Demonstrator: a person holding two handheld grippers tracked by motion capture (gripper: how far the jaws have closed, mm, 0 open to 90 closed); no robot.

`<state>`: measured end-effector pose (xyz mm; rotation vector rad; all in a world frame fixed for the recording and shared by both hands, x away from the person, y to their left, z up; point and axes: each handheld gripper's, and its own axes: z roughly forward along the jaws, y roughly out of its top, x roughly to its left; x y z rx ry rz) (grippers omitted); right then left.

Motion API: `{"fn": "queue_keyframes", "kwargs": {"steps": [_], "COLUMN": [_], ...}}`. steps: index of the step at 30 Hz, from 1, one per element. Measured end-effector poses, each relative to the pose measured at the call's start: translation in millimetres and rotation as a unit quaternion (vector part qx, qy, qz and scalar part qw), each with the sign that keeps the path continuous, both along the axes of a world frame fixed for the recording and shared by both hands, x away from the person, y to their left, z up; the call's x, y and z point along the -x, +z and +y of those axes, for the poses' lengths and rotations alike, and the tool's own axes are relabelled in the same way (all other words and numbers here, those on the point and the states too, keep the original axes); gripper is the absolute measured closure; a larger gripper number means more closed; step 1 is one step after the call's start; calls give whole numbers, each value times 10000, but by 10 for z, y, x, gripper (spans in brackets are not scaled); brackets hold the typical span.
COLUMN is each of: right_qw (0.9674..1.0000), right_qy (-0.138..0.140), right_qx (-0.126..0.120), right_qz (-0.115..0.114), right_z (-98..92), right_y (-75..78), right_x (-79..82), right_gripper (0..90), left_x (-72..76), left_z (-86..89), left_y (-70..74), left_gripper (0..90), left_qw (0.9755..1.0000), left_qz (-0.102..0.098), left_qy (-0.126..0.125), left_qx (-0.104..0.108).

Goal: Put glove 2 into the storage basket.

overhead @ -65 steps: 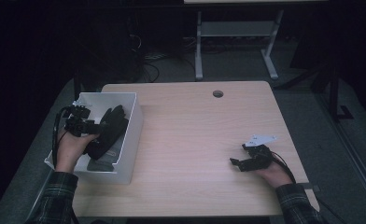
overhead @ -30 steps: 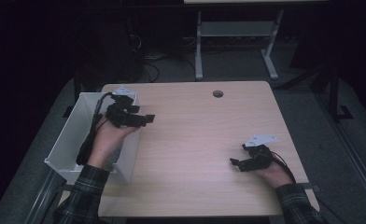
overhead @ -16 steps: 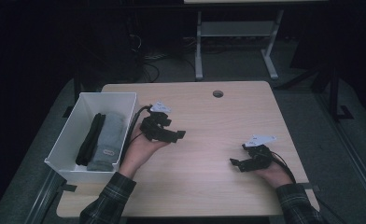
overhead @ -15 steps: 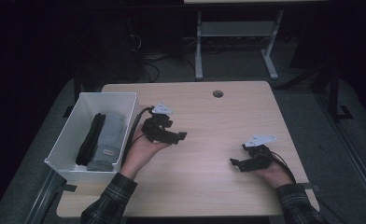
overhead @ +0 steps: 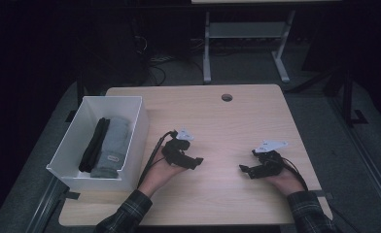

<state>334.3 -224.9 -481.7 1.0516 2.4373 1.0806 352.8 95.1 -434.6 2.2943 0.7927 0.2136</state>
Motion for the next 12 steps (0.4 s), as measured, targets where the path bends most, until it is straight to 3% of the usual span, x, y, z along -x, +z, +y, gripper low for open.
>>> {"fn": "queue_keyframes", "kwargs": {"steps": [5,12], "right_qw": [10000,10000], "right_qy": [0,10], "right_qx": [0,5], "right_qz": [1,1], "right_z": [0,1], "right_y": [0,0], "right_x": [0,0], "right_gripper": [177,173], "left_x": [33,49], "left_z": [-41,-60], "left_y": [-145,-230], "left_gripper": [206,194], "left_qw": [9999,9993], "left_qz": [74,75], "left_qy": [-61,-192], "left_qx": [-123,-326]}}
